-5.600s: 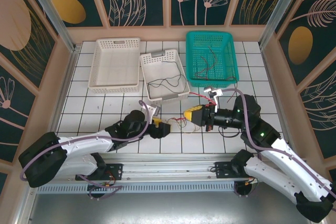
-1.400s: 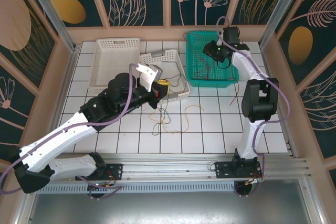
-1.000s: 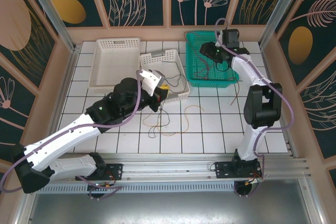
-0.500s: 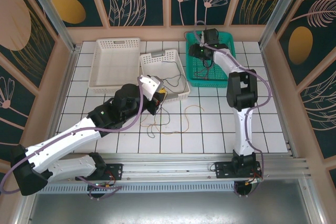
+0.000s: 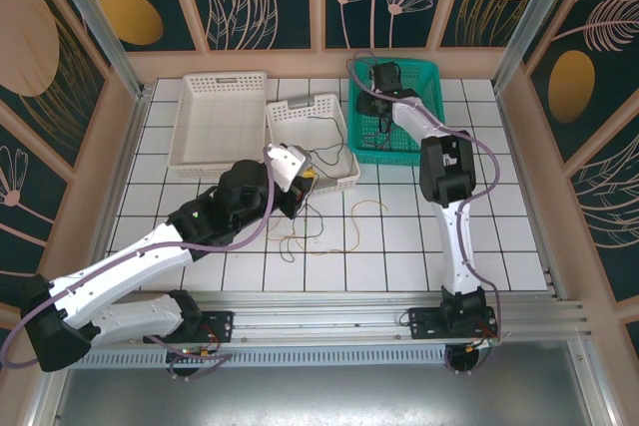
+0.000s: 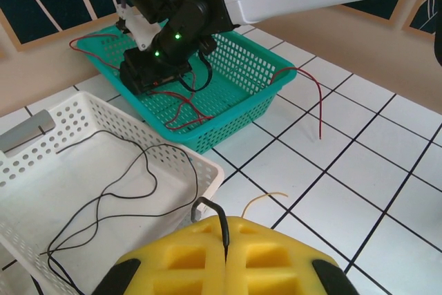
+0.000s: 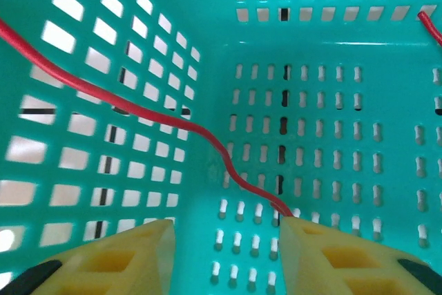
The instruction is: Untangle the cables
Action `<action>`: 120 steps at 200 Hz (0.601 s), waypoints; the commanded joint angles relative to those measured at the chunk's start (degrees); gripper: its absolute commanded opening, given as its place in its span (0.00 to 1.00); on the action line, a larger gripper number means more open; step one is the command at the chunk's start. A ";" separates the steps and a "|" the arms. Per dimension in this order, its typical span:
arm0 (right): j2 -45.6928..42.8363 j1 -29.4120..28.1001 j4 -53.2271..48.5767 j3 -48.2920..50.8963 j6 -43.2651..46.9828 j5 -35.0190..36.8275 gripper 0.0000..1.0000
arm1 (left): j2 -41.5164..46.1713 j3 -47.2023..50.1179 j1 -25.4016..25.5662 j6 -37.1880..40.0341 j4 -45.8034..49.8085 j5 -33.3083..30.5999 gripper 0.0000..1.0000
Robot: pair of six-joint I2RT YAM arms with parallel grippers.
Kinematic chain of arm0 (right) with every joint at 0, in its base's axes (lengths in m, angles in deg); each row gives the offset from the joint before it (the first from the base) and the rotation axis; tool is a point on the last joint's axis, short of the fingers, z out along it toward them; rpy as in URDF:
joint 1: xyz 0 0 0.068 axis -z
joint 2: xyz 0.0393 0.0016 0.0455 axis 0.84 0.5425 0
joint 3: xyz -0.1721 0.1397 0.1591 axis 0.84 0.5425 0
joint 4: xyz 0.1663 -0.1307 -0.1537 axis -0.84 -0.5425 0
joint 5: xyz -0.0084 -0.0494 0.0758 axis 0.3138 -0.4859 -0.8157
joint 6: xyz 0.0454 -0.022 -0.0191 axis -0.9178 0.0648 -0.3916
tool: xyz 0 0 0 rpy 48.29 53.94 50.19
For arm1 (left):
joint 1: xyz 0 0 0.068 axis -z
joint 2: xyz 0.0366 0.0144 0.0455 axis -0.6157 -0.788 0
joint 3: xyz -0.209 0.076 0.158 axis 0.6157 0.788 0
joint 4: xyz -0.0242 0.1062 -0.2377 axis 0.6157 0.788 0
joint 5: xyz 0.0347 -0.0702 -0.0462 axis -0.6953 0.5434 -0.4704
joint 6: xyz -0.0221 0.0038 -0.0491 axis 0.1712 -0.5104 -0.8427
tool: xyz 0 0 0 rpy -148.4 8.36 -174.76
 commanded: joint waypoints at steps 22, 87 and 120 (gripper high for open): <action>3.36 0.24 2.48 -2.32 0.98 -0.08 0.32 | -0.80 0.29 -0.84 0.83 -1.51 1.57 0.00; 2.88 0.89 6.01 1.34 2.05 0.95 0.00 | -0.45 0.69 -1.30 0.88 -1.59 1.78 0.00; -3.50 1.71 10.77 9.79 1.51 1.01 0.00 | -0.54 0.72 -1.29 0.82 -1.56 1.96 0.00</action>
